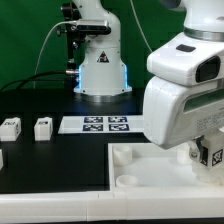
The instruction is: Assemble one leg
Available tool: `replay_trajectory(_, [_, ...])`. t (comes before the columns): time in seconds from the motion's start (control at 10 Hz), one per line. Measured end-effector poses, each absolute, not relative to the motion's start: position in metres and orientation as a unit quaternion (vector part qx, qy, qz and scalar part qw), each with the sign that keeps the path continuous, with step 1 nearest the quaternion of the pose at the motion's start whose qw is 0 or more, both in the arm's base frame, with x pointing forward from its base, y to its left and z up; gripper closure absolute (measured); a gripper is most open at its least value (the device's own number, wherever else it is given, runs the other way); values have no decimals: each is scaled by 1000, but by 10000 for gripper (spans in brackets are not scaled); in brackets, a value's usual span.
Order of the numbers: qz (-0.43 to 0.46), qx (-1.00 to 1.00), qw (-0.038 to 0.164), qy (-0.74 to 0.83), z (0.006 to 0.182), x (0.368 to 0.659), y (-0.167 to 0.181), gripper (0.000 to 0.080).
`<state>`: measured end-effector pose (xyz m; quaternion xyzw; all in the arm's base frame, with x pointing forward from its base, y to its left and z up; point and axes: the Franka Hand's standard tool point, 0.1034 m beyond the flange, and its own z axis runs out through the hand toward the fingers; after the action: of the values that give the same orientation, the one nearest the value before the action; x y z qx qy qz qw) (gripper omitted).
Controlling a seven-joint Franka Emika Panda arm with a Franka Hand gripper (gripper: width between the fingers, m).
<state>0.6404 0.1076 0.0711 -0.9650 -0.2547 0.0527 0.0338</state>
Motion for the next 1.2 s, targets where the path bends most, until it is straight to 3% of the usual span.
replay_trajectory(0.3, [53, -971, 33, -231, 71, 640, 107, 508])
replay_trajectory(1.2, [60, -938, 1, 341, 68, 636, 117, 506])
